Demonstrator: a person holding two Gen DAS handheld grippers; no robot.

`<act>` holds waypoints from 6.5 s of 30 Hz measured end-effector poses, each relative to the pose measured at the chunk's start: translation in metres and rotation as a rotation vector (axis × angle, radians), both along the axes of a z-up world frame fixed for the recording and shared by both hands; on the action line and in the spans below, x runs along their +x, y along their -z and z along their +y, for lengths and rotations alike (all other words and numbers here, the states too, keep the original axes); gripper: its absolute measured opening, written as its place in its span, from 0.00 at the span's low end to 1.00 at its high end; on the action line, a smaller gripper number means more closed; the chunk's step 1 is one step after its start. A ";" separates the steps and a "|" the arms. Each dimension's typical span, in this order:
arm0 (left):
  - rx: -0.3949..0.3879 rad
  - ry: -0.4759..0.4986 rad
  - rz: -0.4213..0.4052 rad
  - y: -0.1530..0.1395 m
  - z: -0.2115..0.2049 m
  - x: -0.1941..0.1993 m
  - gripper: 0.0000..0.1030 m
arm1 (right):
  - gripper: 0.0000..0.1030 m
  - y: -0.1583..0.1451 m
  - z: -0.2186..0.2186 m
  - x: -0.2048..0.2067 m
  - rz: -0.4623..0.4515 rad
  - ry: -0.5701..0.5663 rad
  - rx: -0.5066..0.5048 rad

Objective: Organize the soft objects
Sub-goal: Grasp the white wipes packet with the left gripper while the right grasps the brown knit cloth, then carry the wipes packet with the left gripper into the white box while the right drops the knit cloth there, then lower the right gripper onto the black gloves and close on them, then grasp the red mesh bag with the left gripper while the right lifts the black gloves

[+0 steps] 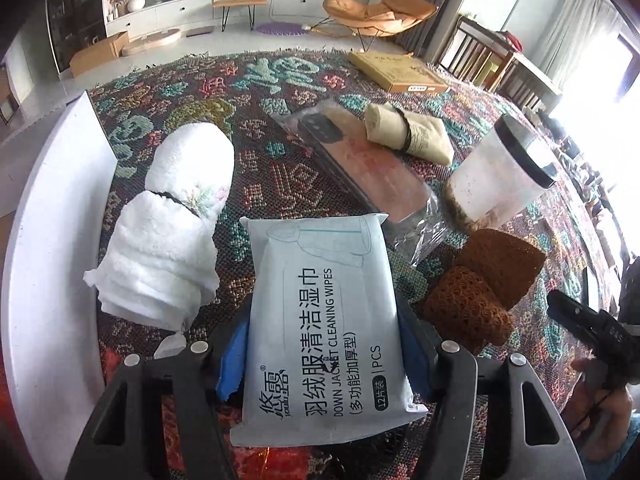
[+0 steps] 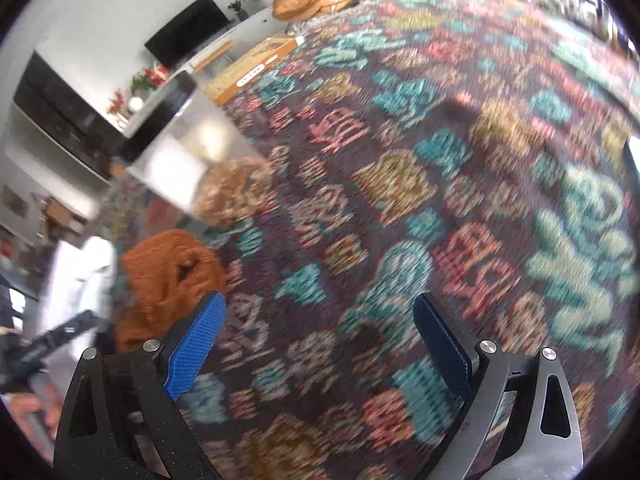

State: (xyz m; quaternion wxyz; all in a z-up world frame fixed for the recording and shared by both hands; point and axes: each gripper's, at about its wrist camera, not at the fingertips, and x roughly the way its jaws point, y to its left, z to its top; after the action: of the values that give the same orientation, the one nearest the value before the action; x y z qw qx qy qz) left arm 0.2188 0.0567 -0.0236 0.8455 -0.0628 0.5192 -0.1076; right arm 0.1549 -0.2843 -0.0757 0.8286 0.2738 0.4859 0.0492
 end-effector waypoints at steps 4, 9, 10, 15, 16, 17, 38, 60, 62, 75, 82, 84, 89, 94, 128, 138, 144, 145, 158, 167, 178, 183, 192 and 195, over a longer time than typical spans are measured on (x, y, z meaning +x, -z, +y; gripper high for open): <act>-0.050 -0.011 -0.043 -0.020 0.002 -0.015 0.62 | 0.94 0.006 0.055 0.010 0.072 -0.077 0.223; -0.079 -0.009 -0.087 -0.045 0.017 -0.050 0.62 | 0.69 0.011 0.097 0.043 0.010 -0.008 0.182; -0.079 -0.010 -0.093 -0.049 0.024 -0.058 0.62 | 0.41 0.012 0.099 0.045 0.018 -0.019 0.145; -0.104 -0.053 -0.145 -0.074 0.074 -0.096 0.62 | 0.37 -0.028 0.101 0.012 -0.091 -0.110 0.042; -0.115 -0.075 -0.160 -0.081 0.088 -0.104 0.62 | 0.37 -0.045 0.107 0.003 -0.133 -0.150 0.009; -0.124 -0.103 -0.173 -0.088 0.105 -0.112 0.62 | 0.37 -0.060 0.115 -0.006 -0.168 -0.190 -0.011; 0.139 -0.671 -0.210 -0.064 0.287 -0.232 0.93 | 0.72 -0.117 0.357 -0.085 -0.308 -0.767 0.066; 0.089 -0.072 -0.044 0.053 -0.002 -0.183 0.93 | 0.73 0.015 0.111 -0.051 -0.188 -0.157 -0.572; 0.101 -0.090 -0.044 0.057 0.002 -0.181 0.93 | 0.76 0.017 0.108 -0.049 -0.182 -0.150 -0.552; 0.201 -0.096 -0.103 0.072 0.003 -0.167 1.00 | 0.80 0.018 0.102 -0.049 -0.201 -0.179 -0.470; 0.194 -0.075 -0.101 0.070 0.013 -0.192 1.00 | 0.81 -0.009 0.146 -0.051 -0.329 -0.510 -0.128; 0.186 -0.077 -0.103 0.069 0.016 -0.199 1.00 | 0.80 -0.014 0.174 -0.042 -0.327 -0.634 -0.133; 0.176 -0.083 -0.105 0.068 0.021 -0.209 1.00 | 0.79 0.000 0.248 -0.037 -0.254 -0.947 -0.215; 0.172 -0.088 -0.106 0.067 0.023 -0.211 1.00 | 0.76 0.018 0.252 -0.058 -0.303 -0.915 -0.460; -0.061 0.058 -0.187 0.023 -0.031 -0.091 0.99 | 0.78 -0.003 0.037 -0.056 -0.336 -0.122 -0.320; -0.142 -0.094 -0.156 0.025 0.009 -0.103 0.99 | 0.78 -0.001 0.064 -0.057 -0.347 -0.210 -0.400; -0.188 -0.103 -0.229 -0.020 -0.047 -0.046 0.99 | 0.78 0.002 0.063 -0.057 -0.338 -0.206 -0.387; -0.166 -0.089 -0.230 -0.022 -0.059 -0.035 0.99 | 0.78 0.001 0.063 -0.056 -0.336 -0.207 -0.385; 0.050 -0.001 -0.131 0.027 -0.031 -0.077 0.99 | 0.78 0.002 0.061 -0.056 -0.334 -0.218 -0.347; 0.040 -0.021 -0.141 0.030 0.003 -0.122 0.99 | 0.79 0.004 0.075 -0.059 -0.327 -0.280 -0.376; -0.070 0.012 -0.200 0.005 -0.003 -0.119 0.99 | 0.79 0.001 0.073 -0.062 -0.345 -0.267 -0.382; 0.030 0.071 -0.166 0.024 -0.041 -0.091 0.99 | 0.79 -0.007 0.060 -0.065 -0.381 -0.217 -0.339; 0.063 0.059 -0.104 0.054 -0.040 -0.069 0.60 | 0.79 -0.016 0.028 -0.070 -0.442 -0.062 -0.235; 0.026 0.054 -0.096 0.056 -0.032 -0.072 0.30 | 0.79 -0.019 0.046 -0.069 -0.462 -0.142 -0.245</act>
State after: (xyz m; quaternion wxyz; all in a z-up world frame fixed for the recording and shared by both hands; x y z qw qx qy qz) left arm 0.1470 0.0245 -0.0799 0.8671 -0.0324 0.4807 -0.1265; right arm 0.0856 -0.2381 -0.0565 0.9389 0.1183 0.3043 0.1094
